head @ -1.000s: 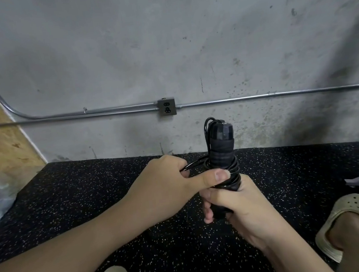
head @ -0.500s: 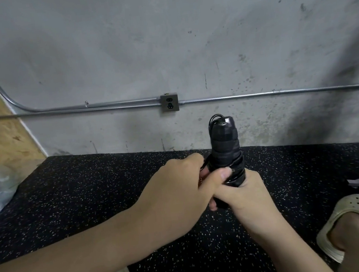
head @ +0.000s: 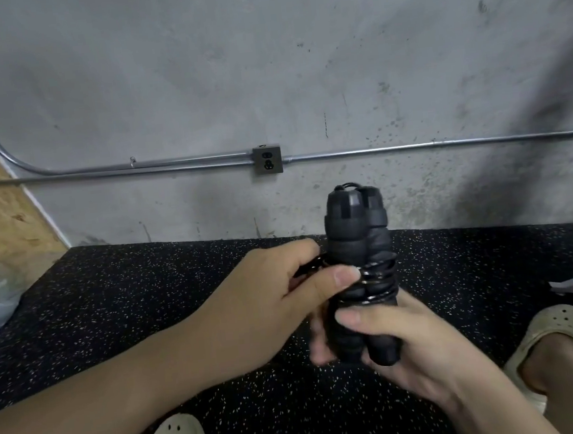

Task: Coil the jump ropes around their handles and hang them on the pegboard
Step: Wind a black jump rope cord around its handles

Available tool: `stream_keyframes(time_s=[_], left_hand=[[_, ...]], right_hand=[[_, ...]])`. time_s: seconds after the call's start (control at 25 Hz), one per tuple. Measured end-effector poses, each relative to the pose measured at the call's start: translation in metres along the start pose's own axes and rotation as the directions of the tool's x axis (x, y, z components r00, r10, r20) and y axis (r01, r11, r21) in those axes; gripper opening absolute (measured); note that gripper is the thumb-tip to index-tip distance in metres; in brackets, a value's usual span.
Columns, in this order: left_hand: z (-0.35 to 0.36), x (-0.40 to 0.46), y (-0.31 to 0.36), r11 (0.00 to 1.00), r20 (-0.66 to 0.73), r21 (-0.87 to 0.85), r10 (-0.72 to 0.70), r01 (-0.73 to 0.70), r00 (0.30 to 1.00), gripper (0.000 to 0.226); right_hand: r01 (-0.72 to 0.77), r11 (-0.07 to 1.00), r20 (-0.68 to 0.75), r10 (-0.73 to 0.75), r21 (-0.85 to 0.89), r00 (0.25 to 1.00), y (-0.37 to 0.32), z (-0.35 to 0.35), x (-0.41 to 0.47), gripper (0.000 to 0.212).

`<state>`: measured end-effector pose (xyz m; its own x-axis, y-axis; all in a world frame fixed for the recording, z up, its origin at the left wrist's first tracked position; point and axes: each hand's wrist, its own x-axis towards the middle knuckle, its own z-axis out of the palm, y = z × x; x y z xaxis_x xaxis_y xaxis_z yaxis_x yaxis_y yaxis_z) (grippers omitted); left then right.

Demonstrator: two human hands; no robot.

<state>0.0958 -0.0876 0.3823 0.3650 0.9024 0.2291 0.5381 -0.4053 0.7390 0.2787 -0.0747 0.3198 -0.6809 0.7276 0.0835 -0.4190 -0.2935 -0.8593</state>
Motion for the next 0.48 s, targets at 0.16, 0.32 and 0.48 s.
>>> stream_keyframes(time_s=[0.16, 0.32, 0.48], left_hand=[[-0.002, -0.002, -0.002, 0.987, 0.025, 0.088, -0.139, 0.136, 0.99, 0.07], [-0.017, 0.0, -0.001, 0.899, -0.027, 0.269, -0.352, 0.346, 0.936, 0.086], [-0.009, -0.003, 0.004, 0.892, -0.184, 0.353, -0.229, 0.282, 0.956, 0.076]], right_hand=[[0.02, 0.996, 0.058, -0.025, 0.09, 0.998, 0.009, 0.007, -0.001, 0.019], [0.084, 0.979, -0.084, -0.101, -0.184, 0.991, 0.002, 0.005, -0.003, 0.008], [0.068, 0.937, -0.254, -0.163, -0.343, 0.953, 0.006, 0.0, 0.004, 0.009]])
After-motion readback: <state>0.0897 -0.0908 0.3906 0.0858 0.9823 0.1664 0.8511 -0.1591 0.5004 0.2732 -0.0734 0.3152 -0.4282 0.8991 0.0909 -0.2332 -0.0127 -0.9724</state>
